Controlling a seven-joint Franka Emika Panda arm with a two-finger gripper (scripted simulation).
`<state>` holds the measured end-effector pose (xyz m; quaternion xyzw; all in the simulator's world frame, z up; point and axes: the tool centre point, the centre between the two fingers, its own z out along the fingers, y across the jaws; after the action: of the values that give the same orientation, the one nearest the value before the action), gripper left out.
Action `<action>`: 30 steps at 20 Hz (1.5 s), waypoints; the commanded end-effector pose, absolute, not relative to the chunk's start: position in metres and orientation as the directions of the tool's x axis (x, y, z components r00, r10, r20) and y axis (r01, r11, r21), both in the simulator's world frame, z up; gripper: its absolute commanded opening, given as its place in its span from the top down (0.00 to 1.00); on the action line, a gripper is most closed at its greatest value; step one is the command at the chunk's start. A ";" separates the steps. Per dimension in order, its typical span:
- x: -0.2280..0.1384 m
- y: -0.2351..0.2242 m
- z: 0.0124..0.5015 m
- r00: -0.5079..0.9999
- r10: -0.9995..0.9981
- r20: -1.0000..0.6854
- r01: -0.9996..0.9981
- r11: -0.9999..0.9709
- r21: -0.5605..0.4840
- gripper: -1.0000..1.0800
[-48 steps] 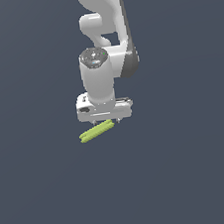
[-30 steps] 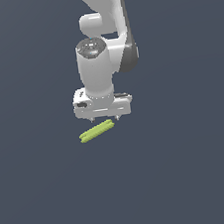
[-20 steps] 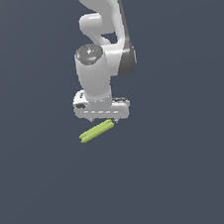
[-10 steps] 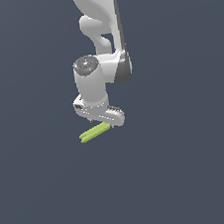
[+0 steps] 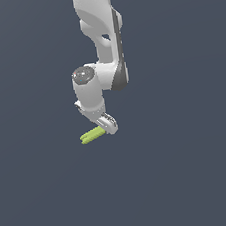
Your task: Pick up the object and move it to a goal position.
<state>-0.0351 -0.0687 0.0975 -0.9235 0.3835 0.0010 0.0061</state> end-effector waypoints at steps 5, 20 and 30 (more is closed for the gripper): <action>-0.046 -0.080 0.079 0.563 -0.826 -0.005 -0.826 -0.563 -0.005 0.04; -0.056 -0.090 0.065 0.441 -0.898 0.000 -0.898 -0.441 0.000 0.04; -0.057 -0.090 0.029 0.437 -0.900 0.000 -0.900 -0.437 0.000 0.04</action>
<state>-0.0566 -0.0900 0.0362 -0.8478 0.5303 0.0001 0.0001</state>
